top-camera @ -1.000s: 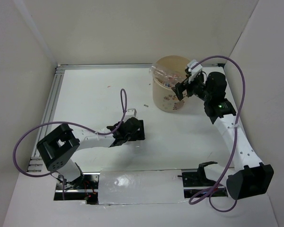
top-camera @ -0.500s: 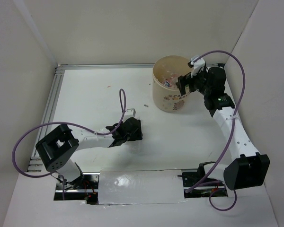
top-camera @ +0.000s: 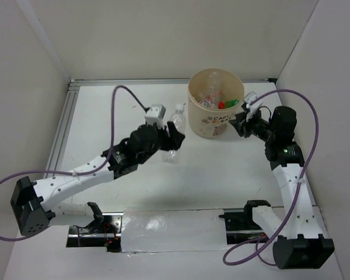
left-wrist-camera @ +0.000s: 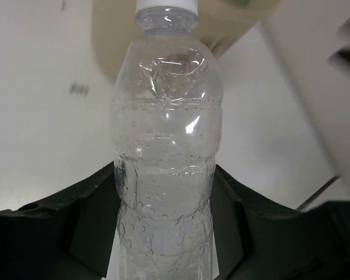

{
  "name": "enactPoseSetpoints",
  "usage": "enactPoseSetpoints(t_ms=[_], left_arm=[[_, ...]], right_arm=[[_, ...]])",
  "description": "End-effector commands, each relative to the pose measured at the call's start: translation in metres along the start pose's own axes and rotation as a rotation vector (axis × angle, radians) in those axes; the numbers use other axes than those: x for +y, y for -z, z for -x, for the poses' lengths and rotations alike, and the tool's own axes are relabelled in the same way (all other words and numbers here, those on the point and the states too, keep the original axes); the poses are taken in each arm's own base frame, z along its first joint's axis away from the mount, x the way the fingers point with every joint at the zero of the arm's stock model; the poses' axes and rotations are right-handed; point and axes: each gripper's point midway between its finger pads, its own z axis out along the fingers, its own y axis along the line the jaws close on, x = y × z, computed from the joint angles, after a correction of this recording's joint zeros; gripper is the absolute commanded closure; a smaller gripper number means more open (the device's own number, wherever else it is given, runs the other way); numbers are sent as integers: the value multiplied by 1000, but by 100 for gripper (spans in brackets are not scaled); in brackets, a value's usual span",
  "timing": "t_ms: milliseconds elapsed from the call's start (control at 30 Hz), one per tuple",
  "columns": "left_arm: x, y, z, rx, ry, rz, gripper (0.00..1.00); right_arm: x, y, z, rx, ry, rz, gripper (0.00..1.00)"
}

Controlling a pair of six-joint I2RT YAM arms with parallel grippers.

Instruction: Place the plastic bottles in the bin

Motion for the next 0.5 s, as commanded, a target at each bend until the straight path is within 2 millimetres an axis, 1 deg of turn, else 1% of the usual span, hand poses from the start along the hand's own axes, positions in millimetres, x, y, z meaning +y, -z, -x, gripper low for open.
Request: enactPoseSetpoints(t_ms=[0,33,67,100,133,167,200,233,267,300,333,367,400,433,467], left_arm=[[-58,10,117,-282,-55,-142,100],[-60,3,134,-307,-61,-145,100],[-71,-3,147,-328,-65,-178,100],[-78,-10,157,-341,-62,-198,100],[-91,-27,173,-358,-43,-225,100],[-94,-36,185,-367,-11,-246,100],[-116,-45,221,-429,23,-307,100],[-111,-67,204,-390,15,-284,100],[-117,-77,208,-392,38,-293,100],[-129,-76,236,-443,61,-325,100],[-128,-107,221,-407,85,-312,100],[-125,-118,226,-413,107,-306,100],[-136,-116,241,-445,125,-343,99],[-125,-140,233,-434,139,-304,99],[-127,-145,233,-434,177,-317,98]], right_arm=[[31,16,-50,110,-29,116,78],[38,19,-56,119,-27,137,93],[43,25,-62,128,-14,143,100],[52,27,-73,145,-25,167,100],[56,29,-79,156,-36,174,100],[63,33,-88,174,-45,185,96],[67,36,-93,187,-59,194,91],[69,39,-91,182,-54,192,91],[71,40,-95,185,-57,193,89],[74,41,-98,192,-64,197,88],[74,44,-92,170,-50,184,88],[72,45,-91,169,-40,169,88],[72,46,-94,173,-45,162,88],[72,48,-92,164,-26,157,85],[72,48,-92,164,-26,157,83]])
